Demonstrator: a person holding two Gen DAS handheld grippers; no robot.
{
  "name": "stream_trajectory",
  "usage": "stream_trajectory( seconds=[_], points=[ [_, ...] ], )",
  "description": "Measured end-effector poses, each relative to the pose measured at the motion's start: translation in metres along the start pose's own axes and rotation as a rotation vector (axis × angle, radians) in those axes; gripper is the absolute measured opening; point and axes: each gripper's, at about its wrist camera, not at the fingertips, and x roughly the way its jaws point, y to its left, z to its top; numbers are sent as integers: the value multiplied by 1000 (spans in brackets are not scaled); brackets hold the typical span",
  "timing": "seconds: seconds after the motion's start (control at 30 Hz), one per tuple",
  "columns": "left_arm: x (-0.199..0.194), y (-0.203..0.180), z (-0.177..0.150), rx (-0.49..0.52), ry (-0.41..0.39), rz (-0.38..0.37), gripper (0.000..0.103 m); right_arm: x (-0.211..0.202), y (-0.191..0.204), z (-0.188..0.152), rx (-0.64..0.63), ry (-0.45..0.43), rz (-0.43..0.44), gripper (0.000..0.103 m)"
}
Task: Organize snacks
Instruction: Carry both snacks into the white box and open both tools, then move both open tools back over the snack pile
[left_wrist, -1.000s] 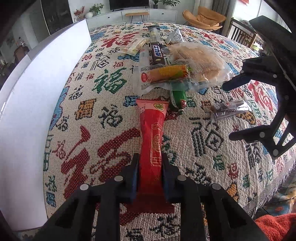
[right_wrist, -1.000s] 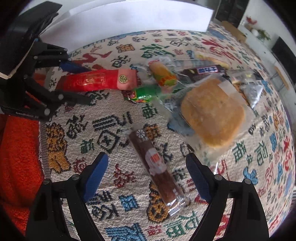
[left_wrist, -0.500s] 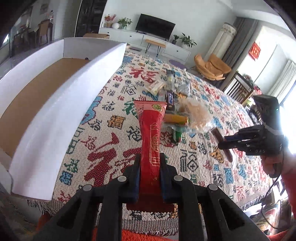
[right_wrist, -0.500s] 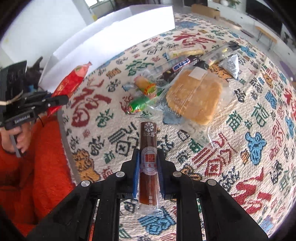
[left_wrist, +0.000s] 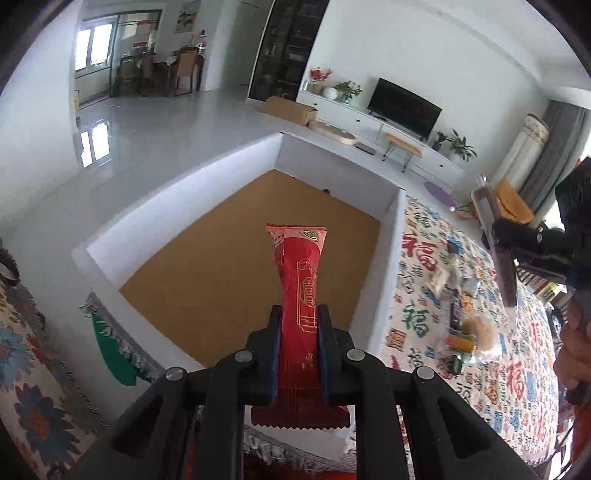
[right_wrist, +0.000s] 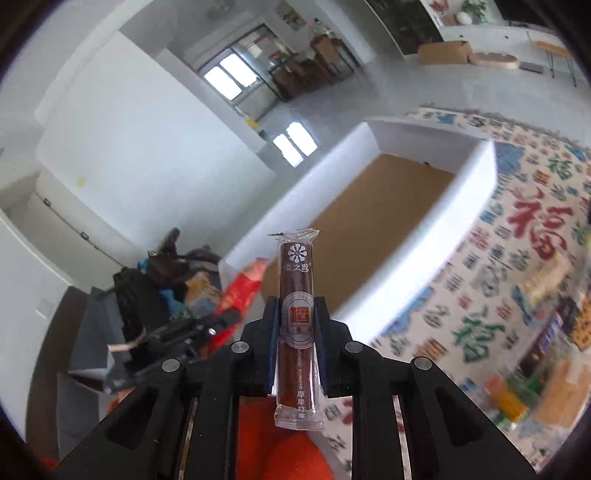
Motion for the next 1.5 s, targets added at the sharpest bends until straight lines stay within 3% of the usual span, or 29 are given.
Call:
stream_trajectory(
  seconds=[0.07,0.13,0.17,0.2,0.23,0.27,0.4,0.6,0.73,0.87,1.03,1.1,1.2,1.3,1.5],
  points=[
    [4,10,1,2,-3,26,16,28,17,14,-3,5,23,19],
    [9,17,0,1,-9,67,20,52,29,22,-20,-3,4,27],
    [13,19,0,0,-6,87,33,59,32,25,-26,-10,-15,34],
    [16,20,0,0,-4,102,46,64,33,27,-24,-15,-23,56],
    [15,22,-1,0,-13,115,73,65,32,28,-17,-32,-33,61],
    [13,20,-4,1,-38,131,85,62,31,27,-13,-56,-45,61],
    [6,1,-16,13,-74,103,86,28,20,16,-71,-121,-116,61],
    [-2,-73,-38,99,-97,35,88,-53,-28,-32,-217,-213,-414,66],
    [1,-116,-47,151,-101,14,88,-101,-83,-79,-212,-208,-610,67],
    [6,-142,-50,193,-95,19,88,-137,-132,-122,-177,-176,-755,67],
    [10,-161,-58,226,-80,19,90,-153,-176,-174,-89,-132,-832,67],
    [20,-169,-66,227,-45,0,97,-154,-190,-192,-61,-121,-854,67],
    [49,-181,-90,230,44,-45,98,-149,-207,-213,-31,-108,-881,67],
    [80,-194,-112,247,118,-51,98,-145,-217,-227,-3,-111,-898,67],
    [127,-208,-120,230,169,-35,98,-145,-225,-233,31,-127,-897,69]
  ],
)
